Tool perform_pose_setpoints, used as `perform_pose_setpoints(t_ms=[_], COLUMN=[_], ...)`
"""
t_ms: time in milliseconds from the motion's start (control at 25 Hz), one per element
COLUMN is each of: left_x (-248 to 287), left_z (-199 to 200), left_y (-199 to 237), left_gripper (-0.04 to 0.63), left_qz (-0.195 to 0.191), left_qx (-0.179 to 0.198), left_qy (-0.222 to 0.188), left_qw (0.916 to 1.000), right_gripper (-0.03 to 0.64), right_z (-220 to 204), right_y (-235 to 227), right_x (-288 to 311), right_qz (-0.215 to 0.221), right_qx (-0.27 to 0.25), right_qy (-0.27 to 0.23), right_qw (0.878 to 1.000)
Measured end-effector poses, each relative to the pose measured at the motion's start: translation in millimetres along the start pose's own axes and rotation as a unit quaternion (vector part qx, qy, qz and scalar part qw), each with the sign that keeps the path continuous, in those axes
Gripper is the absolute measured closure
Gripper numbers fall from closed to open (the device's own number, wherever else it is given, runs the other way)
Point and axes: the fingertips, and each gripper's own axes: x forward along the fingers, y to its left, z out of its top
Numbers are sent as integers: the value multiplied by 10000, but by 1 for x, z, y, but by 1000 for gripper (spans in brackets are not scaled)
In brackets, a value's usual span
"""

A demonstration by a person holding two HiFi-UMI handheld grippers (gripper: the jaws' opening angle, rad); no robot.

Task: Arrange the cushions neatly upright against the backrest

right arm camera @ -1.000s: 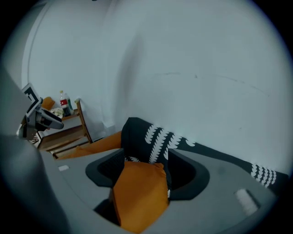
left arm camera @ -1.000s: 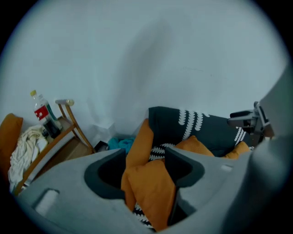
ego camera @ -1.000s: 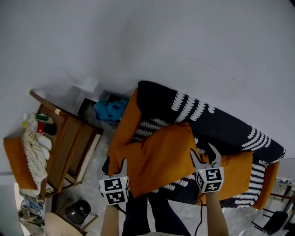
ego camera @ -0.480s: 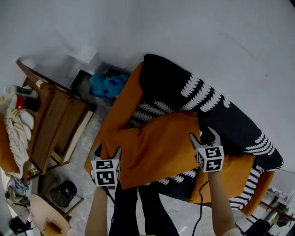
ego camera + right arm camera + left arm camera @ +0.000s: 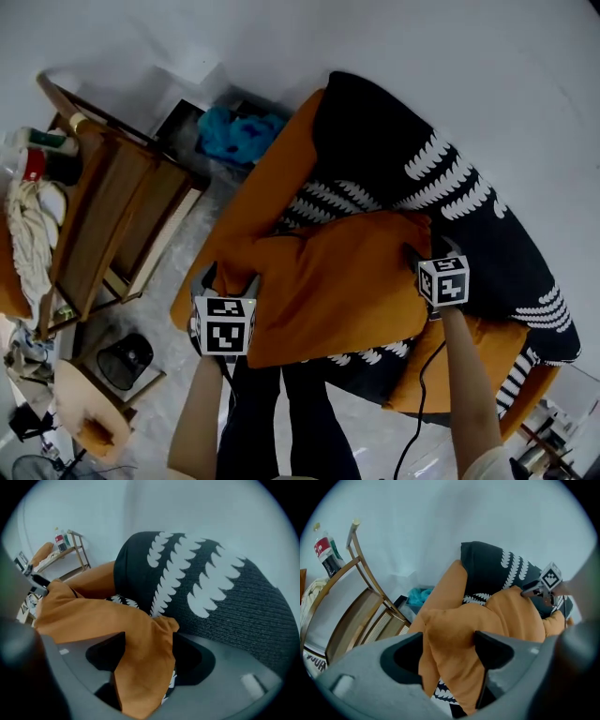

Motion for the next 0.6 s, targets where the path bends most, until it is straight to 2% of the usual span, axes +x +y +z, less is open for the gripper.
perform_pose_setpoints(t_ms=[280, 440, 600], left_x=[12, 18, 22], left_z=[-6, -6, -6], left_y=[0, -7, -11], left_gripper=[248, 299, 342], left_qz=[-119, -218, -309], left_qx=[-126, -13, 70], left_qy=[111, 103, 97], left_qw=[9998, 9997, 9995], right_gripper=[296, 348, 404], right_z=[-9, -17, -20], right_y=[8, 11, 17], right_x=[28, 35, 43], right_qz=[418, 526, 519], right_qx=[-128, 143, 176], right_qy=[570, 712, 898], right_qw=[9974, 9960, 9945])
